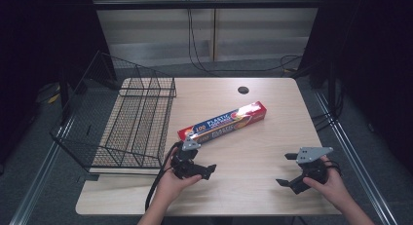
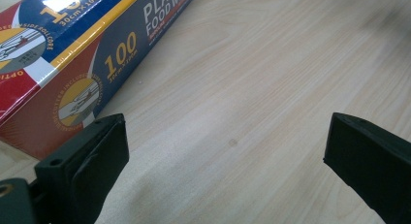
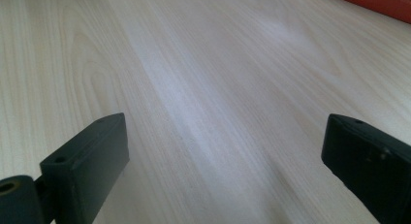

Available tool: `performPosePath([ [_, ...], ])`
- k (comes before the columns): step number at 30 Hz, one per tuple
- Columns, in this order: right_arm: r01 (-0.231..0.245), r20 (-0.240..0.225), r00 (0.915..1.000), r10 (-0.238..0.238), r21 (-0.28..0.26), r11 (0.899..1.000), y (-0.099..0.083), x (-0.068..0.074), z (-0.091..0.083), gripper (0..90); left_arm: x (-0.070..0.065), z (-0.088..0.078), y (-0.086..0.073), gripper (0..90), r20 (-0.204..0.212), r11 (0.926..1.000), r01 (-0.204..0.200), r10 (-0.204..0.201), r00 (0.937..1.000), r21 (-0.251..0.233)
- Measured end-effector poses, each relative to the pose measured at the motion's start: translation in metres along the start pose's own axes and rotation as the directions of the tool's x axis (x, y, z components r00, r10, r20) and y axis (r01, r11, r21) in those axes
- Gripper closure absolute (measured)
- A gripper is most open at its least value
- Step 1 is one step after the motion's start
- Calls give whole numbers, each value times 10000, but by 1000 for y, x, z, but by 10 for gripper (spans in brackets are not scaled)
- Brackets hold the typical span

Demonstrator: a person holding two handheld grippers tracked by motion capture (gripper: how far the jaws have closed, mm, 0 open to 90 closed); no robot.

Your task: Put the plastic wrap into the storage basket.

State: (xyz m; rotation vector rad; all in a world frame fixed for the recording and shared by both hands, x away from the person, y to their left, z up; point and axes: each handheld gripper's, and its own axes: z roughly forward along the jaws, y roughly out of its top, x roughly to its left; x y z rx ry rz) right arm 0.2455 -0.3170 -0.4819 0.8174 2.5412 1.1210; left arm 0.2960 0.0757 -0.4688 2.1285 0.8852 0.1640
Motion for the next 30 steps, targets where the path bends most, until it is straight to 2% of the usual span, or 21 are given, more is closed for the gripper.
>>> performPosePath([
  [3,29,-15,10000,-29,-47,10000,0,-1,0,27,0,0,0,17,183,9999,139,-141,9997,87],
  [6,-42,2,10000,42,-156,9999,0,-3,0,27,0,1,1,14,199,9997,64,-69,9998,249],
  [8,52,-11,10000,-52,-117,9999,0,-3,0,28,-3,1,2,12,190,9997,208,-210,9996,122],
  [13,-44,57,10000,45,-140,9999,-1,-3,-3,29,-5,3,7,19,556,9995,271,-279,9981,147],
  [14,-116,58,9999,117,-189,9998,-1,-4,-4,29,-7,3,11,21,756,9996,109,-129,9971,257],
  [15,-116,58,9999,117,-189,9998,-1,-4,-4,29,-7,3,11,32,756,9996,109,-129,9971,257],
  [16,-203,80,9998,205,-264,9994,-2,-6,-6,28,-7,2,14,49,697,9992,-113,87,9975,377],
  [19,-288,94,9995,290,-215,9994,-5,-7,-6,28,-6,3,25,66,856,9997,3,-23,9963,238],
  [24,-303,79,9995,304,-125,9995,-5,-6,-6,29,-3,7,39,65,709,9997,-162,147,9974,206],
  [26,-238,4,9997,238,-126,9996,-5,-6,-5,29,-2,9,45,67,735,9992,-343,327,9968,203],
  [28,-255,11,9997,255,-136,9996,-5,-6,-5,29,-2,10,49,70,576,9987,-465,452,9973,212],
  [30,-209,46,9998,209,-179,9996,-5,-6,-6,29,-1,12,55,68,648,9983,-504,485,9967,282],
])
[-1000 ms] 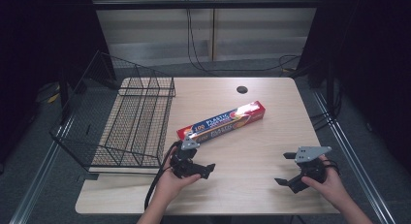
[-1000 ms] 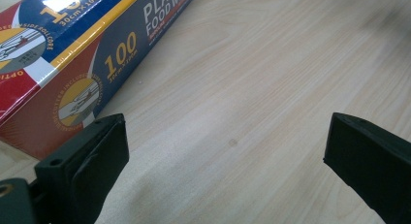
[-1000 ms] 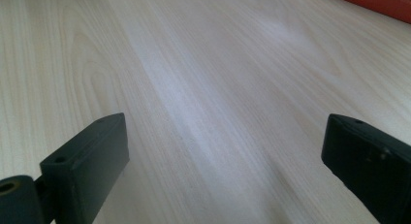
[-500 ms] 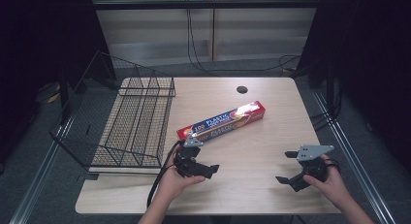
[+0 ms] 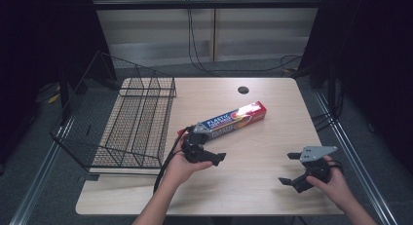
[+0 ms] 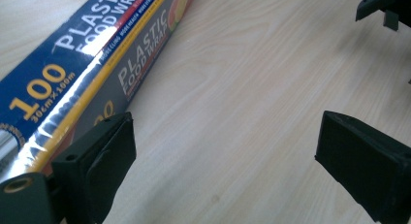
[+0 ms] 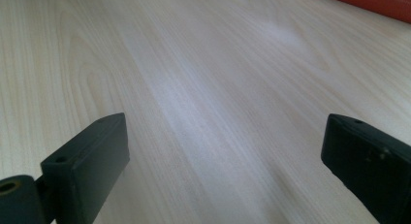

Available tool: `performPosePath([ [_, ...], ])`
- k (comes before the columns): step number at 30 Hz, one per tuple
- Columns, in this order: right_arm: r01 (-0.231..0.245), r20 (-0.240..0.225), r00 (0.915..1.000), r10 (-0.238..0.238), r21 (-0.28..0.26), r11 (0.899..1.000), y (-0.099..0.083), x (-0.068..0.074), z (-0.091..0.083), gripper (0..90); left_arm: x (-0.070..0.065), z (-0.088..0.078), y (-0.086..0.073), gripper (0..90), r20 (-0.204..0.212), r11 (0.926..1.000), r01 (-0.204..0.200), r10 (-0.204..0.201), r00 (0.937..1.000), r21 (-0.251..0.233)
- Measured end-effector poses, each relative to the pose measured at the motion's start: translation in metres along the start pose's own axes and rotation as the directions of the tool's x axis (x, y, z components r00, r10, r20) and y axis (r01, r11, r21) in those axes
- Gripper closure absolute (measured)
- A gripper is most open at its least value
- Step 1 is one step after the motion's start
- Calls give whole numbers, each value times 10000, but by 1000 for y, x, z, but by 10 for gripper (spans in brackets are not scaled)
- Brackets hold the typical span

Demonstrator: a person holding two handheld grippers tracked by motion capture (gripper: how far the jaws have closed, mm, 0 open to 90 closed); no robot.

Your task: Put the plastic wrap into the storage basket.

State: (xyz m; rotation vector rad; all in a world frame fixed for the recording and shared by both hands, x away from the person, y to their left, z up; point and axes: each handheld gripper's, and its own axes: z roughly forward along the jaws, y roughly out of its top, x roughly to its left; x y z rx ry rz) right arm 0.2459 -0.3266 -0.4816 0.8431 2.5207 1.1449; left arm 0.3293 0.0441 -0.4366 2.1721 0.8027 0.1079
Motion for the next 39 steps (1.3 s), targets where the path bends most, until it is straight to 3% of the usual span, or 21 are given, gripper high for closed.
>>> performPosePath([
  [6,-74,17,10000,74,-15,10000,-1,0,-2,29,4,1,18,73,-184,9996,-274,275,9995,58],
  [13,-76,52,10000,77,-113,9999,-2,1,-5,29,14,16,39,70,-335,9987,-383,394,9987,345],
  [20,-171,-17,9999,170,-134,9998,-3,1,-6,30,21,27,41,69,-281,9987,-191,205,9994,473],
  [21,-176,-27,9998,176,-123,9998,-4,1,-6,30,23,28,42,71,-203,9974,-261,275,9994,669],
  [26,-213,-1,9998,213,-166,9996,-6,2,-9,30,31,34,44,74,-175,9986,-65,74,9998,529],
  [30,-224,32,9997,225,-191,9996,-6,1,-9,30,38,39,44,75,-443,9968,-58,93,9990,801],
  [39,-165,-64,9998,165,-78,9998,-7,2,-8,32,48,49,52,91,-590,9968,212,-166,9981,770],
])
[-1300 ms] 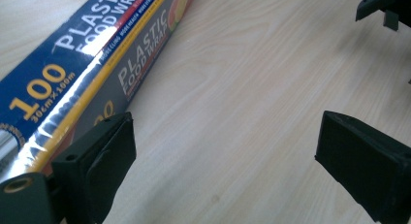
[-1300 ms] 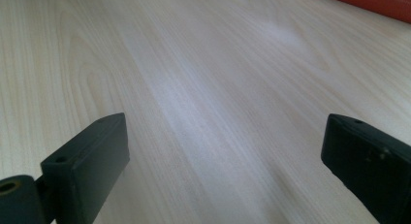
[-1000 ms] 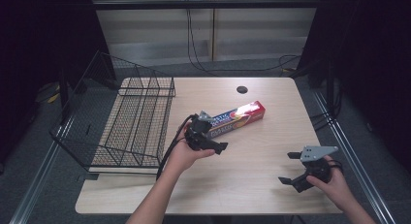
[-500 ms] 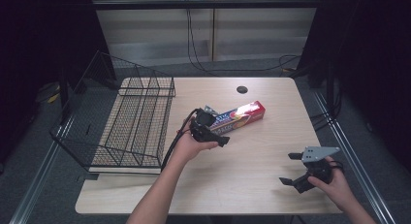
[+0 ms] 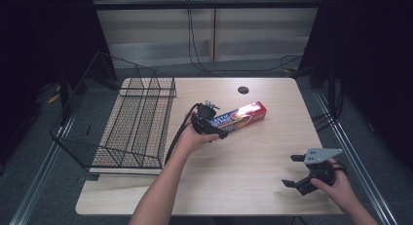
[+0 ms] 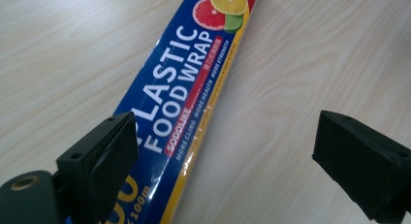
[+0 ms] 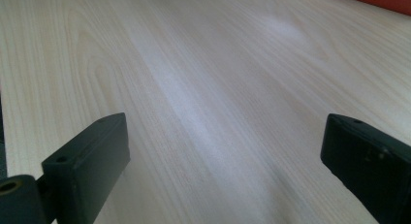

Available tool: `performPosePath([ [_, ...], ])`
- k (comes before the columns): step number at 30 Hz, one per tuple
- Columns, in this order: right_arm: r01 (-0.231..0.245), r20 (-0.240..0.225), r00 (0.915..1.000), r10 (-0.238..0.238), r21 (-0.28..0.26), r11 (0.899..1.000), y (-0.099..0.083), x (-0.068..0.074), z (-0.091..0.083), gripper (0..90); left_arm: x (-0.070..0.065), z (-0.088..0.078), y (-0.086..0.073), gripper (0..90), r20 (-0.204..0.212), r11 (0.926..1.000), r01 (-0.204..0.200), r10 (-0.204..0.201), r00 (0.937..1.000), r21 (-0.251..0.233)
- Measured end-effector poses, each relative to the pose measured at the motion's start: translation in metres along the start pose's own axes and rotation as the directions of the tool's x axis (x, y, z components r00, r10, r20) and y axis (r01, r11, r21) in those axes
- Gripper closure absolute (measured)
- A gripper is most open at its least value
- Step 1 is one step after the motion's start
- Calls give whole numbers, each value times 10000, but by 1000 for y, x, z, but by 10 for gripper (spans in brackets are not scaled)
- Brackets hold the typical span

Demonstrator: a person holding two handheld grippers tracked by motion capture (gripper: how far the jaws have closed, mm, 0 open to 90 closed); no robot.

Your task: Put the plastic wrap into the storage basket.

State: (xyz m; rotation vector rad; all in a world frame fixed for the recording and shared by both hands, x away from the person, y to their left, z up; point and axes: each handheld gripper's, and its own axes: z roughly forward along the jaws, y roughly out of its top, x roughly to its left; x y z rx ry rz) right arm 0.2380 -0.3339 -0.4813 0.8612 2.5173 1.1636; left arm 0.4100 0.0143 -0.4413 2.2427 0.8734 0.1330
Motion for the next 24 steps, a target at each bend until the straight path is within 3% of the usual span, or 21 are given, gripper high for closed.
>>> performPosePath([
  [8,28,-131,9999,-28,-38,10000,2,-1,3,33,5,8,7,84,-197,9996,-125,130,9997,259],
  [10,44,-169,9998,-44,-17,10000,2,-1,3,32,6,10,9,84,-234,9983,-261,274,9994,525],
  [14,104,-147,9998,-104,-14,9999,3,-1,3,32,9,16,11,83,-312,9993,18,-6,9995,386],
  [20,55,-174,9998,-55,-5,10000,2,-1,3,33,13,18,14,91,-494,9983,-221,247,9985,535],
  [21,77,-160,9998,-77,10,10000,3,-1,3,32,12,20,14,89,-560,9989,-113,139,9983,461],
  [22,70,-181,9998,-71,-9,10000,3,-1,3,32,14,20,15,89,-466,9982,-254,280,9985,539],
  [24,78,-180,9998,-78,-2,10000,3,-1,3,32,14,22,15,88,-416,9987,-141,161,9990,485],
])
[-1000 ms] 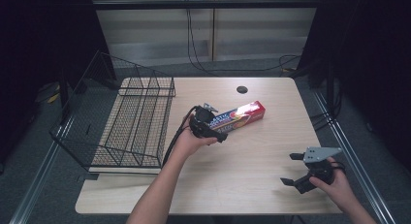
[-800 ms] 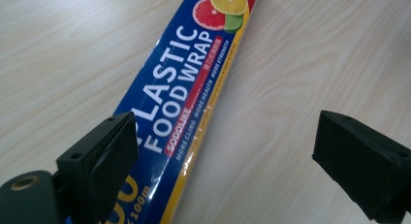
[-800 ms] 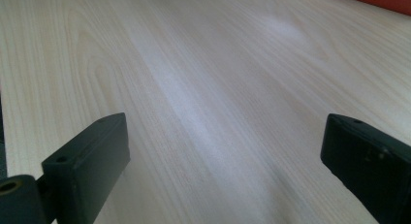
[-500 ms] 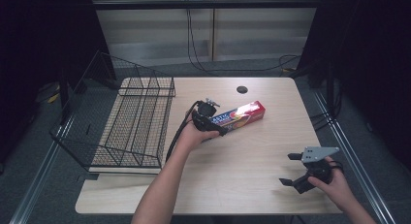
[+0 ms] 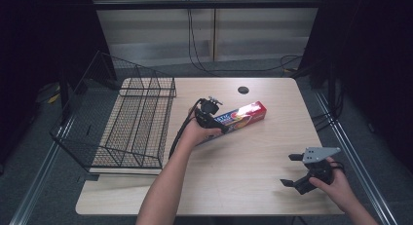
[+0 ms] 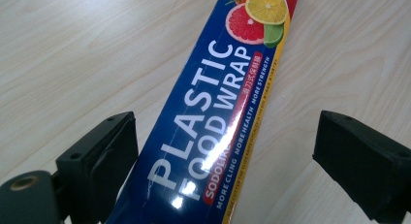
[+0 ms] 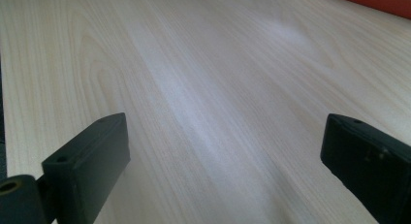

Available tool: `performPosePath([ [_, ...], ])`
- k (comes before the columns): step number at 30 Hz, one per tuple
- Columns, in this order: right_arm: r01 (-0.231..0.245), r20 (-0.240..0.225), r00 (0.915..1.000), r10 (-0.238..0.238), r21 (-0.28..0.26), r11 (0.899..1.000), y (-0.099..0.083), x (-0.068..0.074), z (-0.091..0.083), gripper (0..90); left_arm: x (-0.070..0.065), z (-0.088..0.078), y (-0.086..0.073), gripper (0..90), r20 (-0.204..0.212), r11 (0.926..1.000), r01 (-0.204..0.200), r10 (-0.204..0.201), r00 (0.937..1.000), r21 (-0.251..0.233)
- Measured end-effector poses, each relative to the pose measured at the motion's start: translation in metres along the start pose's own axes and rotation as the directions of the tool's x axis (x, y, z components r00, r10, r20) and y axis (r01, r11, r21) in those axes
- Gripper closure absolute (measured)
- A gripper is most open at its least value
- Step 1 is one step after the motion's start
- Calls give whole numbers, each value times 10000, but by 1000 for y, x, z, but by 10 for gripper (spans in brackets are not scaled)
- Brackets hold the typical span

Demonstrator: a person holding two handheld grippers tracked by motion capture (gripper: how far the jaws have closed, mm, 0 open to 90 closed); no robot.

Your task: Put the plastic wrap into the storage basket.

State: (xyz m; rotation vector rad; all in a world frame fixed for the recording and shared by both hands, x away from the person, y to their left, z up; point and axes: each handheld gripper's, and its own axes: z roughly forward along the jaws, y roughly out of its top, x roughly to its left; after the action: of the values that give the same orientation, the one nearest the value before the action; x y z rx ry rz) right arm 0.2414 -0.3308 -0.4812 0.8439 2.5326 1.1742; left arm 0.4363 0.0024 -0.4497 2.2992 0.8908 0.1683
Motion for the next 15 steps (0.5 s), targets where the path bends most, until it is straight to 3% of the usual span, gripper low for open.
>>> performPosePath([
  [4,11,-41,10000,-11,21,10000,0,1,0,32,2,4,0,127,-27,9999,125,-124,9999,111],
  [5,2,-45,10000,-2,7,10000,0,1,0,32,3,5,0,152,-99,9995,-46,49,9999,323],
  [9,-42,8,10000,42,-50,10000,0,0,0,32,3,4,-1,209,-305,9997,87,-79,9995,242],
  [10,-27,-22,10000,27,-77,10000,0,-1,-1,32,5,3,-1,237,-265,9994,-75,84,9996,324],
  [15,-115,-60,9999,114,-131,9998,0,-1,-2,32,1,2,-7,297,-67,9982,201,-198,9998,572],
])
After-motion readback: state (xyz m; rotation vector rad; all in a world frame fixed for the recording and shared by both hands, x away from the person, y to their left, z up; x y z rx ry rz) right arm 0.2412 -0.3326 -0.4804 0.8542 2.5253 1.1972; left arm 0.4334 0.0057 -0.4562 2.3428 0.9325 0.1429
